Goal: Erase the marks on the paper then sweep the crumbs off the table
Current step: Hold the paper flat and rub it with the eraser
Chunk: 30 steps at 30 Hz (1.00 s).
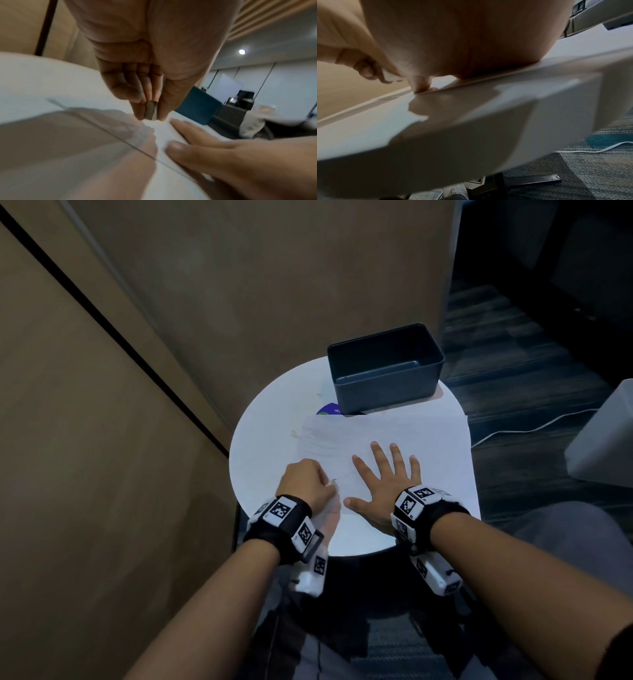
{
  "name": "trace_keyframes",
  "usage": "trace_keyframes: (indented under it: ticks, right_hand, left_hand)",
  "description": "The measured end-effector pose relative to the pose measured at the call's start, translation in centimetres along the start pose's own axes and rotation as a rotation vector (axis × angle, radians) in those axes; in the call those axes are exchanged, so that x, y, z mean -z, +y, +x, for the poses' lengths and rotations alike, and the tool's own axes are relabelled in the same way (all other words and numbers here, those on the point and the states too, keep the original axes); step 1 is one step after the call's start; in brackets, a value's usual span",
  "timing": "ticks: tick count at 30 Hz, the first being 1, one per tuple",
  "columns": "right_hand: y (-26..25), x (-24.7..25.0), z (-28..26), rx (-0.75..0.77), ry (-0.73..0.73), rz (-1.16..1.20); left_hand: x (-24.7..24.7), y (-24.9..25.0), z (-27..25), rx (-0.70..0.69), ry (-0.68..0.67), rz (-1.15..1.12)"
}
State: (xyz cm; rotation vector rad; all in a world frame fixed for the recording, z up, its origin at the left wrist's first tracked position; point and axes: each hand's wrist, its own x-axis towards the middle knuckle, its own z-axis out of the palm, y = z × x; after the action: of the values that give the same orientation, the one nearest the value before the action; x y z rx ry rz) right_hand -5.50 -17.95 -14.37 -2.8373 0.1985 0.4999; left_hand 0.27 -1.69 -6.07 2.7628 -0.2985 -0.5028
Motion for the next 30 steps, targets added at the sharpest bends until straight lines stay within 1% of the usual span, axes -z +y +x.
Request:
trace_keyframes:
  ticks: [2, 4, 5, 7, 9, 10, 12, 14, 16, 18, 20, 21, 22, 24, 26, 28, 30]
  right_hand:
    - [-0.3, 0.1, -0.2, 0.01, -0.003, 0.0]
    - [-0.3, -0.1, -0.3, 0.016, -0.008, -0.004]
    - [-0.2, -0.1, -0.4, 0.015, -0.002, -0.007]
    - [0.3, -0.1, -0.5, 0.001, 0.002, -0.006]
    - [0.4, -0.2, -0.5, -0.002, 0.001, -0.007]
    - [0.3, -0.2, -0.5, 0.001, -0.002, -0.009]
    - [0.1, 0.0, -0.3, 0.004, 0.0, -0.008]
    - [-0.1, 0.1, -0.3, 0.005, -0.006, -0.011]
    - [-0.2, 0.1, -0.4, 0.005, -0.013, -0.007]
    - [-0.2, 0.0, -0.6, 0.012, -0.01, -0.007]
    - [0.0, 0.0, -0.6, 0.003, -0.006, -0.007]
    - [0.1, -0.1, -0.6, 0.0, -0.013, -0.008]
    - [0.2, -0.1, -0.7, -0.001, -0.013, -0.008]
    - [0.2, 0.0, -0.6, 0.001, -0.004, -0.01]
    - [0.0, 0.1, -0.6, 0.001, 0.001, -0.009]
    - [-0.3, 0.1, -0.6, 0.006, -0.005, -0.01]
    - [-0.3, 0.1, -0.6, 0.008, -0.013, -0.007]
  left_hand:
    - [-0.7, -0.1, -0.2, 0.027, -0.054, -0.005]
    - [-0.4, -1.6, 0.2, 0.082, -0.072, -0.006]
    - [0.0, -2.4, 0.5, 0.114, -0.065, 0.011]
    - [1.0, -3.2, 0.9, 0.152, -0.015, 0.116]
    - [1.5, -3.2, 1.0, 0.119, 0.056, 0.201]
    - [1.5, -2.8, 0.8, 0.078, 0.07, 0.191]
    - [0.6, -1.8, 0.2, 0.015, 0.032, 0.072]
    - [-0.7, -1.4, -0.6, 0.021, -0.058, -0.062]
    - [-1.1, -2.3, -0.7, 0.063, -0.08, -0.108]
    - [-0.4, -3.5, -0.2, 0.1, -0.039, -0.054]
    - [0.8, -3.9, 0.5, 0.113, 0.022, 0.113]
    - [1.1, -3.9, 0.6, 0.099, 0.05, 0.188]
    - [1.2, -3.5, 0.6, 0.072, 0.068, 0.208]
    - [0.6, -2.3, 0.4, 0.003, 0.048, 0.138]
    - [-0.7, -1.4, -0.1, -0.023, -0.023, 0.013]
    - [-1.3, -2.0, -0.2, 0.014, -0.045, -0.039]
    - [-0.7, -3.6, 0.2, 0.081, -0.022, -0.059]
